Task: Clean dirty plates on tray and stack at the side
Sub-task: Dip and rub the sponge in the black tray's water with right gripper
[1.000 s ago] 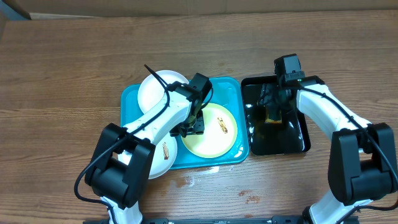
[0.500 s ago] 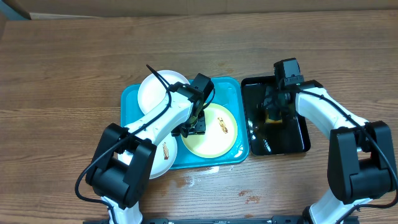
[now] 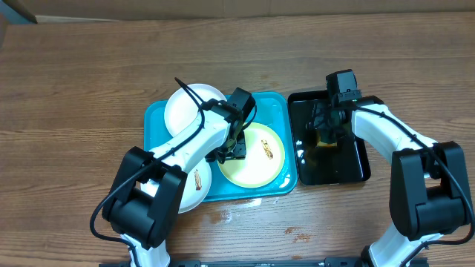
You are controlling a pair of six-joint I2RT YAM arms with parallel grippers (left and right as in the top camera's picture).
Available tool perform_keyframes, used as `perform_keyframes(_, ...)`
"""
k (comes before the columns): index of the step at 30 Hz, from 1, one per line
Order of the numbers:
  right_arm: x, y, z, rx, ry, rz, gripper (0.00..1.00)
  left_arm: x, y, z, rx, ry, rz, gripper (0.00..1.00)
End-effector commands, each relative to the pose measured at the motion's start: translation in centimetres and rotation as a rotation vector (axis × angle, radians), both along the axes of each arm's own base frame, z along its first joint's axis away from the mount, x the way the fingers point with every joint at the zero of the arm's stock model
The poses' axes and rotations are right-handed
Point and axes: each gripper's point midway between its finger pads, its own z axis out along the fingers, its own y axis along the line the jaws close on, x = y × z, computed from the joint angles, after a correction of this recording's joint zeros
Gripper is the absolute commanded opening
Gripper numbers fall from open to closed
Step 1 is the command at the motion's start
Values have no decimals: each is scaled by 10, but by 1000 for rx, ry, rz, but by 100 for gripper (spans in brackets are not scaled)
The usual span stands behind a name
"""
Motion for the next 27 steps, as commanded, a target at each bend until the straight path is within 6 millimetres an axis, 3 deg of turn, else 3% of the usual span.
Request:
perform_keyframes(1,-1,-2,-4,-9,4,0,63,-7,2,-10,14,23,3,56)
perform_keyframes(23,-5,-2,-11,-9,5,0,58,-7,2,-10,13,22,3,56)
perform_keyframes(25,-5,-2,-11,-9,5,0,50,-7,1,-10,13,22,3,57)
perform_keyframes(27,-5,-2,-11,-9,2,0,34,-7,1,-10,13,22,3,57)
